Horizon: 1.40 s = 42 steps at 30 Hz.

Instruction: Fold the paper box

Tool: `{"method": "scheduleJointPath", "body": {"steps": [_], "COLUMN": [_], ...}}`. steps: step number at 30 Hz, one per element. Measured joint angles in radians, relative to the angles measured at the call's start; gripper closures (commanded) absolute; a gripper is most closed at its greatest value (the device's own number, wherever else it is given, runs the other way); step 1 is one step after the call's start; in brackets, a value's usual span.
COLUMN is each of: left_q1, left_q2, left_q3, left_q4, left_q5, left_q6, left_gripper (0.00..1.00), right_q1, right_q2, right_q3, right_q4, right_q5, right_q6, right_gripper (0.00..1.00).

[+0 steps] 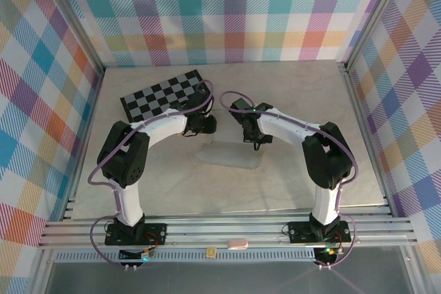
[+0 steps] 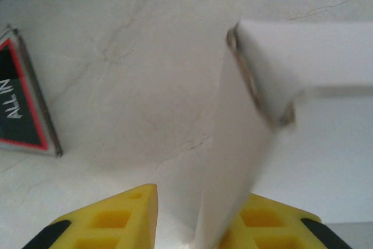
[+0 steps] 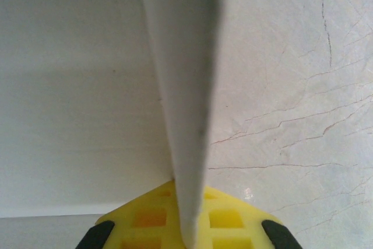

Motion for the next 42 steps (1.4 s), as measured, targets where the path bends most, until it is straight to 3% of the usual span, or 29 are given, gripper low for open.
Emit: {"method": "scheduleJointPath", "body": {"steps": [9,18,25,29,32,33,35,42], "left_q1": [-0.016,-0.119,-0.126,-0.126,-0.125,-0.125,-0.124,-0.112], "left_q2": [0.031,0.083,0.131,0.148,0.148,0.144,0.122,-0.082], "left_q3": [0.029,0.111,0.189,0.224,0.231,0.234,0.234,0.208], "left_q4": [-0.005,-0.105,-0.195,-0.242,-0.277,-0.288,-0.304,-0.296], "left_q5": [-0.033,-0.337,-0.392,-0.406,-0.418,-0.415,-0.397,-0.263], "left_q6": [0.022,-0.04,-0.111,-0.13,-0.142,-0.15,-0.161,-0.193], "left_gripper": [1.0,1.0,1.0,0.68,0.56,0.44,0.39,0.38], "right_q1": [-0.002,-0.002,-0.002,-0.002,-0.004,-0.006,-0.014,-0.037], "right_q2": [0.005,0.024,0.024,0.024,0.024,0.024,0.024,0.024], "right_q3": [0.004,0.02,0.022,0.022,0.023,0.023,0.023,0.023], "right_q4": [0.009,-0.002,0.007,0.008,-0.002,-0.003,-0.007,-0.01], "right_q5": [-0.024,-0.024,-0.042,-0.045,-0.045,-0.045,-0.045,-0.052], "right_q6": [0.0,0.01,0.012,0.012,0.012,0.012,0.01,0.0], "right_gripper": [1.0,1.0,1.0,1.0,1.0,1.0,1.0,1.0]}}
